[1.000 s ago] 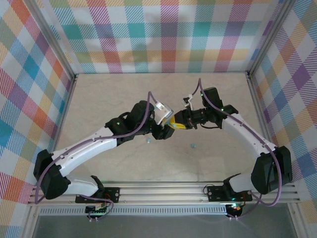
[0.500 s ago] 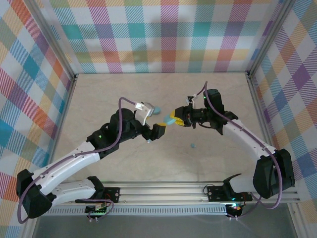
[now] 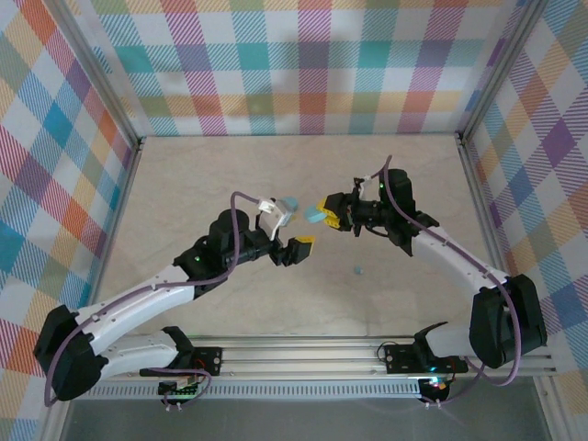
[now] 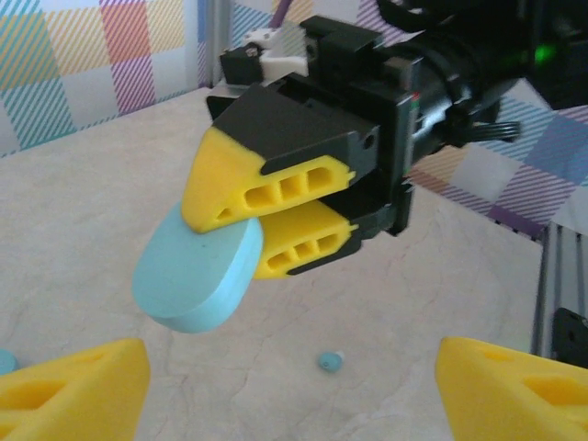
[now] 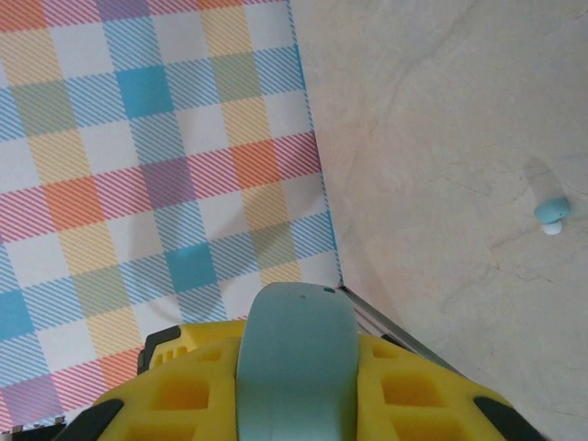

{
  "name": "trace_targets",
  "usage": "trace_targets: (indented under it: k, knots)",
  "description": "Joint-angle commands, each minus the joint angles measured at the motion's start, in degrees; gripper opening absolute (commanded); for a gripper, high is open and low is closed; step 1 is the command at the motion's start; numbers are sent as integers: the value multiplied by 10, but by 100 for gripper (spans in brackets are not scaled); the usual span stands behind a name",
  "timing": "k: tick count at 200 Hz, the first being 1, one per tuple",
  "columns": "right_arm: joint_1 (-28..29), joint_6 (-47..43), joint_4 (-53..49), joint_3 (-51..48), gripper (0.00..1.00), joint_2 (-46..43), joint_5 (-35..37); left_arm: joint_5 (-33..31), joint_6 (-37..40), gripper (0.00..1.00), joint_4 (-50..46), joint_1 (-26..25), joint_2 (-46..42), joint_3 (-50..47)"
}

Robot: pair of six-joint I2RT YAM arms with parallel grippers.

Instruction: Insert the wireless bluetooth earbuds into the charging case

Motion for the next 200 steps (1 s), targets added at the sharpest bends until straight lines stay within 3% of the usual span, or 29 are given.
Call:
trace_targets:
  k: [1, 55, 97, 127, 166, 200]
  knots:
    - [-1, 8, 11, 2, 17, -13, 12, -15, -9, 79, 34, 8, 35, 32]
    - [-4, 82, 74, -48, 17, -47, 70, 50, -44, 81, 92, 37, 65, 32]
    - [-14, 46, 94, -17, 19, -13, 37, 140, -86, 80, 151, 110, 82, 12]
    - [-13, 85, 159, -9, 19, 17, 15, 196, -126, 80, 249, 152, 88, -12]
    - [-12, 90, 184, -10, 19, 22, 10, 247, -128, 80, 281, 159, 95, -16]
    - [-8, 111, 233, -23, 19, 16, 27, 237, -176, 80, 370, 158, 117, -52]
